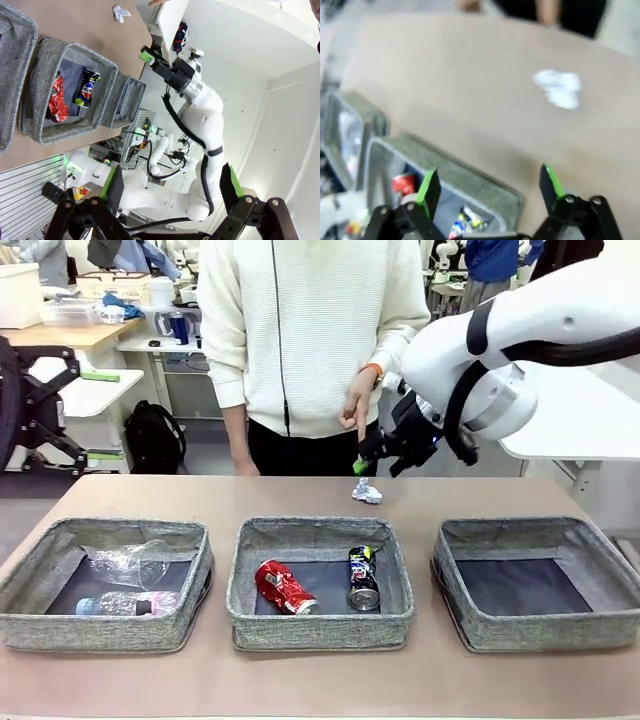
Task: Sort the waste into the appropriate baskets.
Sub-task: Pick up the waste item pointed out by the person.
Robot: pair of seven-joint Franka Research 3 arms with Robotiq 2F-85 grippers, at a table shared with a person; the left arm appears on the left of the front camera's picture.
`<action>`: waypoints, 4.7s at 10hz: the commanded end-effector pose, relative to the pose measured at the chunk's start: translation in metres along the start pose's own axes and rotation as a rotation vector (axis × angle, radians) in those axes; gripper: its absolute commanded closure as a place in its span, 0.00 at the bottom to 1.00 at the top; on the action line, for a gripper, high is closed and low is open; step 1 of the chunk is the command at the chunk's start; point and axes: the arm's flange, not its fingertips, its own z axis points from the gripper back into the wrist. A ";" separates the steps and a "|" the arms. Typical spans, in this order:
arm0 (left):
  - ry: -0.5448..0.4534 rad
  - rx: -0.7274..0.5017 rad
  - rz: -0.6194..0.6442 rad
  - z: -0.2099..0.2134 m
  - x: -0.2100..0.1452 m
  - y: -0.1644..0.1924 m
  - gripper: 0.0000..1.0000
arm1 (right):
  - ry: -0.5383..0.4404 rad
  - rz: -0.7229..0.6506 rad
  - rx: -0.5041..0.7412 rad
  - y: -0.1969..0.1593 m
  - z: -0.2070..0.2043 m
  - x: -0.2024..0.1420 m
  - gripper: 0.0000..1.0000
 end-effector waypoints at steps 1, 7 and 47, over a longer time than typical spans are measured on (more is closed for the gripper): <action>-0.004 -0.017 0.008 0.000 -0.001 -0.003 0.00 | -0.062 -0.078 -0.104 0.002 0.025 -0.013 0.00; -0.004 -0.017 0.008 0.000 -0.001 -0.003 0.00 | -0.192 0.097 -0.159 -0.048 -0.057 0.010 0.00; -0.004 -0.017 0.008 0.000 -0.001 -0.003 0.00 | 0.414 -0.076 -0.164 0.167 0.106 -0.044 0.93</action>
